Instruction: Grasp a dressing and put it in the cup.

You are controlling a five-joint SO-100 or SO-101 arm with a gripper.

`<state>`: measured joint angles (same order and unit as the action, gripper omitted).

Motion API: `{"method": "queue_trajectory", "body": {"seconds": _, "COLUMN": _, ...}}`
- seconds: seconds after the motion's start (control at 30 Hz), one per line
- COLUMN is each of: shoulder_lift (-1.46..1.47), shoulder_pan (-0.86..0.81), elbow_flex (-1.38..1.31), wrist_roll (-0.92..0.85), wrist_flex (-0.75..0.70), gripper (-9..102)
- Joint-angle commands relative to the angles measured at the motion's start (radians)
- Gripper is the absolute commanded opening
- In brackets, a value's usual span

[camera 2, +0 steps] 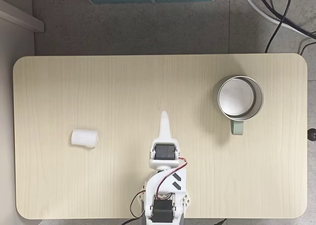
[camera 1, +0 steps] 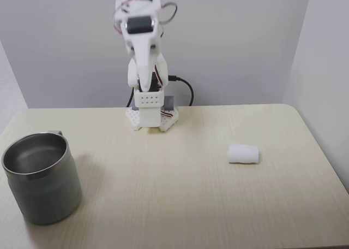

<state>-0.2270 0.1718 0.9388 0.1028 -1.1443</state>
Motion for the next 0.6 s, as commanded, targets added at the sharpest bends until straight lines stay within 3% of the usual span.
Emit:
{"method": "queue_trajectory", "body": {"seconds": 0.0, "shoulder_lift": -0.124, "shoulder_pan": 0.081, "elbow_flex": 0.206, "wrist_roll": -0.003, "wrist_flex": -0.120, "gripper": 0}}
{"method": "queue_trajectory", "body": {"seconds": 0.2, "shoulder_lift": -0.373, "shoulder_pan": 0.221, "elbow_flex": 0.434, "wrist_roll": 0.089, "wrist_flex": -0.351, "gripper": 7}}
{"method": "queue_trajectory", "body": {"seconds": 0.57, "shoulder_lift": -0.460, "shoulder_pan": 0.460, "elbow_flex": 0.448, "wrist_roll": 0.291, "wrist_flex": -0.434, "gripper": 23}}
